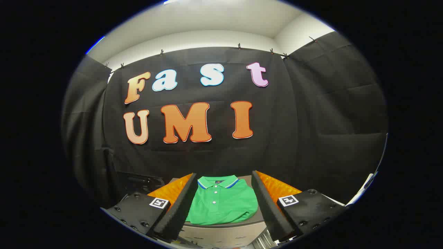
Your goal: Put the clothes into the washing machine and then close the washing machine lid.
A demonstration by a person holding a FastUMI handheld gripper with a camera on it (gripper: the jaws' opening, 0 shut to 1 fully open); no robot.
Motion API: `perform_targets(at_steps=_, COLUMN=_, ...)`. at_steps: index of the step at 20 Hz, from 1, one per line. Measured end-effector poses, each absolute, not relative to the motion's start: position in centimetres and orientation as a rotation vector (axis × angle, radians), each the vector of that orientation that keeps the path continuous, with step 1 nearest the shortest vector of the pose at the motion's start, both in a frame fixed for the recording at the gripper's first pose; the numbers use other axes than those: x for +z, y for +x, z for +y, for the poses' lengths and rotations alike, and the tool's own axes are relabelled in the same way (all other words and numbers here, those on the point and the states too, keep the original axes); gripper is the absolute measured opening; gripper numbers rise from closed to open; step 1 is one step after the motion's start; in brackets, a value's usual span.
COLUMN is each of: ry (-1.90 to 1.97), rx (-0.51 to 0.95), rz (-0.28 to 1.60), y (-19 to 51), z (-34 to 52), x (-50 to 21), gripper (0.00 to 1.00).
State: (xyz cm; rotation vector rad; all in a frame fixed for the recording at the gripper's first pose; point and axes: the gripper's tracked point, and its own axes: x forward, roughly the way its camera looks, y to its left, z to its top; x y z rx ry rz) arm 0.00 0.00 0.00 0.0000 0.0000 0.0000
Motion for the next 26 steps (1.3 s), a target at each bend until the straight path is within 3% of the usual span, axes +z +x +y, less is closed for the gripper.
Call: perform_targets(at_steps=26, ry=-0.006, rx=-0.01, rz=0.048, y=0.1, z=0.1, x=0.2, gripper=0.99)
